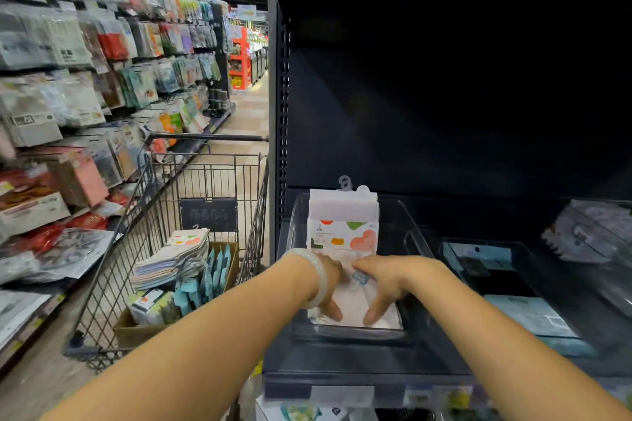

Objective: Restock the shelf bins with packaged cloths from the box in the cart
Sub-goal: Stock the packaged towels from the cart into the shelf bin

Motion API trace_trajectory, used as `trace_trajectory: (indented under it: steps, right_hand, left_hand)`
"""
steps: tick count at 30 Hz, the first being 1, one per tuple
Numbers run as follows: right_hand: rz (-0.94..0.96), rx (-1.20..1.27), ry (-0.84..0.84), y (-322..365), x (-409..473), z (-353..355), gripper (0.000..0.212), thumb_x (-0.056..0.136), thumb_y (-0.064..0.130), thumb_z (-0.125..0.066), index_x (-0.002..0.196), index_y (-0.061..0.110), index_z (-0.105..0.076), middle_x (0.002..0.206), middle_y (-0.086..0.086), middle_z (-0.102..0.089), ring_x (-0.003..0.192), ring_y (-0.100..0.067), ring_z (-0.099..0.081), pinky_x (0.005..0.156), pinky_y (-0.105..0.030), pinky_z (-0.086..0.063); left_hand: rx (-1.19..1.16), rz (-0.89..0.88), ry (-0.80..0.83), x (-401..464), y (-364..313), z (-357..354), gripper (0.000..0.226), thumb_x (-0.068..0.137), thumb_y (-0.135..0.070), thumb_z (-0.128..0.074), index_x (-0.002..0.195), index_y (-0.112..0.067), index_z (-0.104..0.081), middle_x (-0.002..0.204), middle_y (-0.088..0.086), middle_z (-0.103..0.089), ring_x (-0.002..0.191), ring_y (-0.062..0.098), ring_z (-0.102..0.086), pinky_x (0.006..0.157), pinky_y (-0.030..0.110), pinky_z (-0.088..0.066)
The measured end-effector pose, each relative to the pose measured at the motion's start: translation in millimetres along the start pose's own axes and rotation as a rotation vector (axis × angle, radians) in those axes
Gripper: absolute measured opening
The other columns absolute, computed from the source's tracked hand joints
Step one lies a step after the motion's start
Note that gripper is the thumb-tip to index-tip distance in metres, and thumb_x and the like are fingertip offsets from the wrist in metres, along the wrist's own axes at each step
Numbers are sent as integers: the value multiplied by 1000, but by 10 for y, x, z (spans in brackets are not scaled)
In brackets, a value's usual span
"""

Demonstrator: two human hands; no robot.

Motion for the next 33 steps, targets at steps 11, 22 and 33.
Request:
trace_trajectory:
  steps: [11, 22, 33]
  right_hand:
    - [-74, 100, -186, 260, -131, 310, 81, 70, 33, -79, 139, 29, -36, 142, 2, -44, 124, -22, -47, 104, -38, -41]
    - [43, -94, -504, 2250, 622, 1082, 93, 78, 44, -72, 149, 16, -18, 154, -10, -21, 143, -30, -17, 115, -45, -26]
    - [168, -133, -266, 3552, 2132, 308, 84, 84, 41, -66, 148, 12, -19, 154, -15, -21, 143, -33, -15, 117, -46, -20]
  left_hand:
    - [-18, -84, -199, -198, 216, 231, 79, 86, -43, -62, 149, -14, -23, 152, 7, -33, 137, 28, -35, 111, 44, -34]
    - [-104, 234, -445, -728, 2410, -85, 94, 81, -47, -65, 150, -9, -14, 156, 12, -18, 145, 29, -14, 116, 49, -22]
    - [-261, 408, -159, -779, 3901, -1825, 81, 86, -42, -61, 146, -8, -19, 152, 14, -20, 143, 30, -15, 115, 48, -24]
Point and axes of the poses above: each hand's wrist, its own x-axis towards the middle knuckle, its own z-axis out of the back of the hand, y = z × x, the point moved 2 cm from there along x, towards the middle knuckle
